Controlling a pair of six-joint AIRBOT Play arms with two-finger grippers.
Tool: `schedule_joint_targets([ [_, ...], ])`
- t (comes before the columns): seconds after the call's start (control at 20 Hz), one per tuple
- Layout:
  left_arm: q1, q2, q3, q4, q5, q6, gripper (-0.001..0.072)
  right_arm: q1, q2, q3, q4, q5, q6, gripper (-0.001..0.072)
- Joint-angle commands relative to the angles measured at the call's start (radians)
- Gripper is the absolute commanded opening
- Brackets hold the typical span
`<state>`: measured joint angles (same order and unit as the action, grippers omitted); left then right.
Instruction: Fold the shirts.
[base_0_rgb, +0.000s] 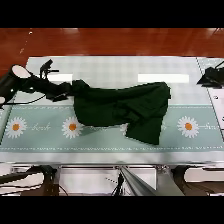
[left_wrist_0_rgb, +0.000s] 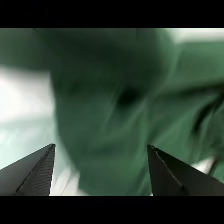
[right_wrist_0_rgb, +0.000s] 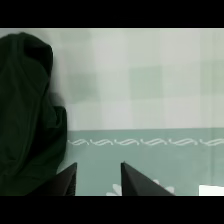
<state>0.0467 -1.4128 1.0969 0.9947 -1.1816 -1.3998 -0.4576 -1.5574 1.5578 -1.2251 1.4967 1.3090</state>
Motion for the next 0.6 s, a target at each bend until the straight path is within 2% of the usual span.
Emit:
schedule_joint_targets([
  [0.0,0.063,0.001,-0.009,0.093,-0.223,0.001,0.0659,-0.021,0.005,-0.096,0.026,0.048,-0.008,0.0391],
  [0.05,0.064,0.001,-0.025,0.082,-0.227,0.005,0.0659,-0.021,0.005,-0.128,0.039,0.048,-0.018,0.0392],
  [0.1,0.058,0.0,-0.046,0.052,-0.224,0.027,0.0659,-0.021,0.005,-0.154,0.05,0.046,-0.027,0.0443],
  [0.2,0.027,0.0,-0.09,-0.011,-0.179,0.058,0.066,-0.021,0.005,-0.191,0.074,0.04,-0.04,0.0472],
  [0.35,-0.061,-0.023,-0.134,-0.019,-0.092,0.056,0.0659,-0.021,0.005,-0.199,0.077,0.039,-0.04,0.0473],
  [0.5,-0.151,-0.096,-0.134,-0.039,-0.073,0.053,0.0659,-0.021,0.005,-0.199,0.092,0.033,-0.04,0.0473],
  [0.55,-0.174,-0.116,-0.134,-0.039,-0.057,0.048,0.0632,-0.021,0.005,-0.199,0.096,0.034,-0.04,0.0473],
])
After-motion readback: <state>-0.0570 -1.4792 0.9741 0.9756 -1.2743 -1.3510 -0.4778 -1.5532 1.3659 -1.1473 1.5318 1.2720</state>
